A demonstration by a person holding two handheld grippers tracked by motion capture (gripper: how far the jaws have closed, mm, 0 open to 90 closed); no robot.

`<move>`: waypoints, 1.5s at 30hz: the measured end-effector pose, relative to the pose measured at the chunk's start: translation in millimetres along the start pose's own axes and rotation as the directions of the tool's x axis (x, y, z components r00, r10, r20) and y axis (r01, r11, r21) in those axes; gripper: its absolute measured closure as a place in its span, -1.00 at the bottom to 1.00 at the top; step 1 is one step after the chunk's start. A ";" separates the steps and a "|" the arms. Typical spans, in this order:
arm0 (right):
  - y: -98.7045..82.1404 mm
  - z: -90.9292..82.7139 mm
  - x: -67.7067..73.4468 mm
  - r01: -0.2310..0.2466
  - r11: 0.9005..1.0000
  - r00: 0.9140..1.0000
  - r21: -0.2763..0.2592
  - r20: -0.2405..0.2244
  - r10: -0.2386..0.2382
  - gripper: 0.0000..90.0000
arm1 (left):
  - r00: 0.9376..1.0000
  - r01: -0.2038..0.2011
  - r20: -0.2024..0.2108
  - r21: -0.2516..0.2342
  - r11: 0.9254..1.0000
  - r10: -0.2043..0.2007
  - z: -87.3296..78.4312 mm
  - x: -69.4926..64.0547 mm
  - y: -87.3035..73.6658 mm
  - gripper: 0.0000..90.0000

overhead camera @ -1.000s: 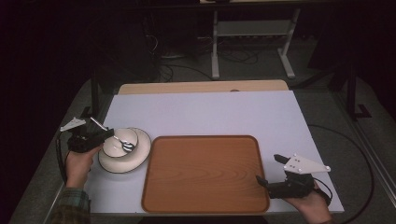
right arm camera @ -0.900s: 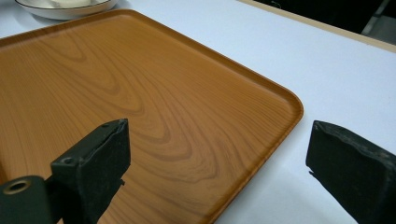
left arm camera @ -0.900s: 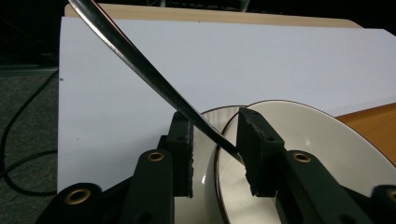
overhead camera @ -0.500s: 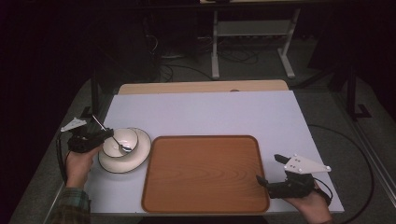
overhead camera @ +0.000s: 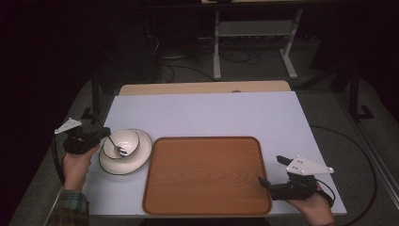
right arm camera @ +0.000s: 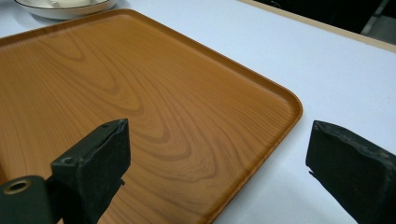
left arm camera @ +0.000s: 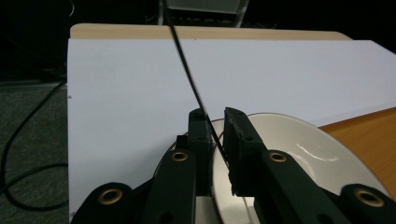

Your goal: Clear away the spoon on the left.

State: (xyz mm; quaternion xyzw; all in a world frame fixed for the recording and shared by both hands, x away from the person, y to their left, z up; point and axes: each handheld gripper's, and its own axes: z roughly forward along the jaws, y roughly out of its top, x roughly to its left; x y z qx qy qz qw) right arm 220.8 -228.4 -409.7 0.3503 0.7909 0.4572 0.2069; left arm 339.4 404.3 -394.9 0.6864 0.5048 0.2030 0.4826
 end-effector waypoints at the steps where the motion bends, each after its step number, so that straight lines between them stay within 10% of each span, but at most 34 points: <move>1: -0.1 0.1 -0.1 0.001 1.000 1.000 0.000 0.000 -0.001 -0.87 | 1.000 -0.002 0.006 -0.005 1.000 0.002 -0.8 -1.3 1.0 0.82; 15: -0.2 -0.4 -0.5 -0.001 1.000 1.000 0.000 0.000 0.001 -0.87 | 0.994 -0.068 0.082 -0.049 0.997 0.072 -6.1 -17.4 10.2 0.96; 45: -0.2 -1.1 -1.0 -0.002 1.000 1.000 -0.002 0.002 0.002 -0.87 | 0.982 -0.139 0.113 -0.114 0.984 0.151 -25.7 -41.8 32.1 0.96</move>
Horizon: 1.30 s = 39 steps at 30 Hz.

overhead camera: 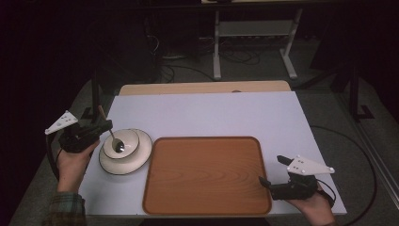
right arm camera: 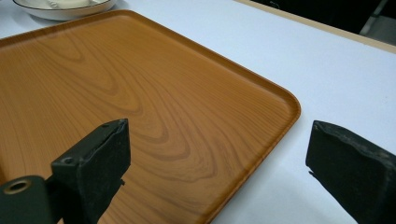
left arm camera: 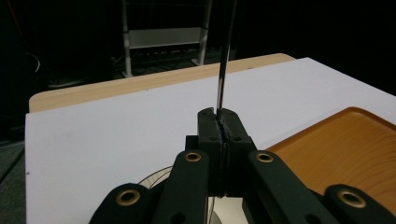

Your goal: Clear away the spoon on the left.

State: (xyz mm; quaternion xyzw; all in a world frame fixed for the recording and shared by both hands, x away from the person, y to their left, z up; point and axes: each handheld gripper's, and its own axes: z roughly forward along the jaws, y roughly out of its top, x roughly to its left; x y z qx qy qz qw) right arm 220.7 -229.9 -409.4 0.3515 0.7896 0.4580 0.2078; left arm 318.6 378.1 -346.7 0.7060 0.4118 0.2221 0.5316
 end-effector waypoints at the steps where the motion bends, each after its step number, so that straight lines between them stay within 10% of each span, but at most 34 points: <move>1: 0.0 -0.1 -0.1 0.000 1.000 1.000 0.000 0.001 0.000 -0.87 | 1.000 0.001 0.015 0.000 1.000 -0.001 -0.4 -3.1 2.9 0.96; 16: 0.0 -0.4 -0.2 -0.001 1.000 1.000 -0.001 0.002 0.001 -0.87 | 0.993 -0.035 0.113 -0.003 0.999 0.035 2.5 -29.2 19.8 0.96; 39: -0.4 -1.1 -0.9 -0.004 1.000 1.000 -0.005 0.003 0.004 -0.87 | 0.960 -0.151 0.254 0.120 0.981 0.117 35.2 -80.4 9.8 0.96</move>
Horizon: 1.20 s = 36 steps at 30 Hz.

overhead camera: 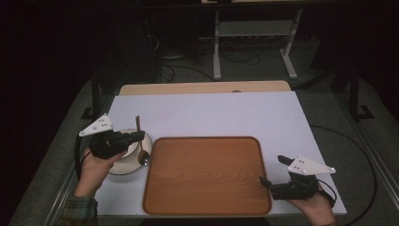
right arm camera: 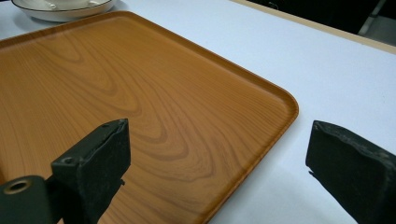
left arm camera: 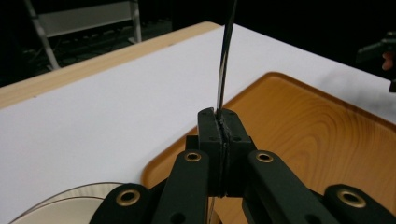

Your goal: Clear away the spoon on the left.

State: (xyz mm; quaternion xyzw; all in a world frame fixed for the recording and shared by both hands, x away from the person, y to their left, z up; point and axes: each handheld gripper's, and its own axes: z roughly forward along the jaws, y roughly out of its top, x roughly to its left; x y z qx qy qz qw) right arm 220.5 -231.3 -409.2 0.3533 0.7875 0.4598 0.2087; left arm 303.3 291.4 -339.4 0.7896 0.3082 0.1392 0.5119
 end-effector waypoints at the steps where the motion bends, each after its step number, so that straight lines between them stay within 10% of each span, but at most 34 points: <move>1: 0.0 0.0 0.0 0.000 1.000 1.000 0.000 0.000 0.000 -0.87 | 1.000 0.000 0.000 0.000 1.000 0.000 0.0 0.0 0.0 0.96; 36: -0.5 0.8 -0.2 0.000 1.000 1.000 0.002 -0.001 0.000 -0.87 | 0.991 -0.074 0.121 0.174 0.982 0.053 41.2 -43.0 -32.5 0.96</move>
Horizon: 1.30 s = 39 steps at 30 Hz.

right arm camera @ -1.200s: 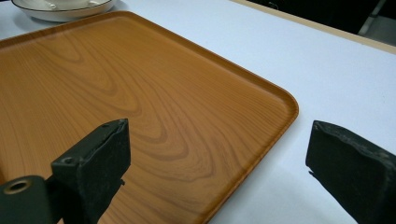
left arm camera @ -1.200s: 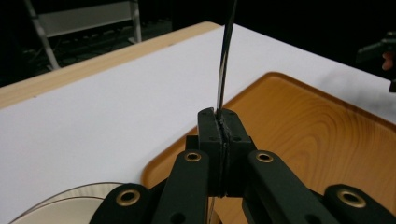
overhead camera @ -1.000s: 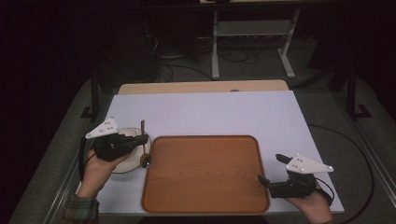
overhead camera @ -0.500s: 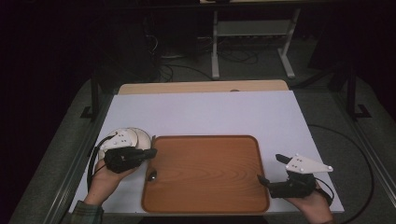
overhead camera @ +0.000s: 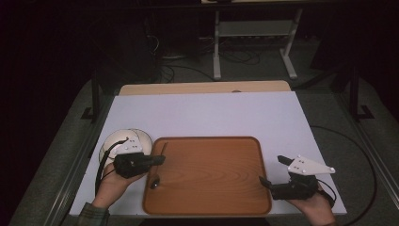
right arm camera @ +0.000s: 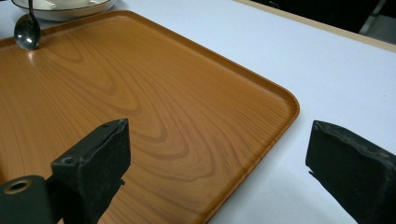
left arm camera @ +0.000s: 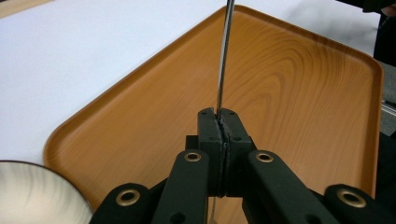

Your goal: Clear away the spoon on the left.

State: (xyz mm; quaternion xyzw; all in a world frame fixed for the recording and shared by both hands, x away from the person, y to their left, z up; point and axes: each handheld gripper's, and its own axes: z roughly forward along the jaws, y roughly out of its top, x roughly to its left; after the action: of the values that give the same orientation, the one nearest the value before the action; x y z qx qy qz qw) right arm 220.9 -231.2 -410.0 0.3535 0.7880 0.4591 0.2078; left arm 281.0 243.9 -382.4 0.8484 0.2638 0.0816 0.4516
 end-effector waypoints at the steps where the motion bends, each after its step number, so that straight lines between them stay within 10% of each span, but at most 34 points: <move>1: 0.0 0.0 0.0 0.000 1.000 1.000 0.000 0.000 0.000 -0.87 | 1.000 -0.001 0.005 0.003 1.000 0.001 1.2 -0.8 0.1 0.96; 39: 0.3 1.6 1.7 0.006 1.000 1.000 0.006 -0.002 -0.006 -0.86 | 0.992 -0.048 0.120 0.121 0.991 0.034 66.3 -18.0 -1.0 0.93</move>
State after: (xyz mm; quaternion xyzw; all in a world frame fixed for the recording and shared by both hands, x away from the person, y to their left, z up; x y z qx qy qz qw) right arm 220.9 -228.9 -410.5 0.3515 0.7907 0.4565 0.2072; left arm 290.4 187.1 -419.8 0.8833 0.2237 0.0243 0.4112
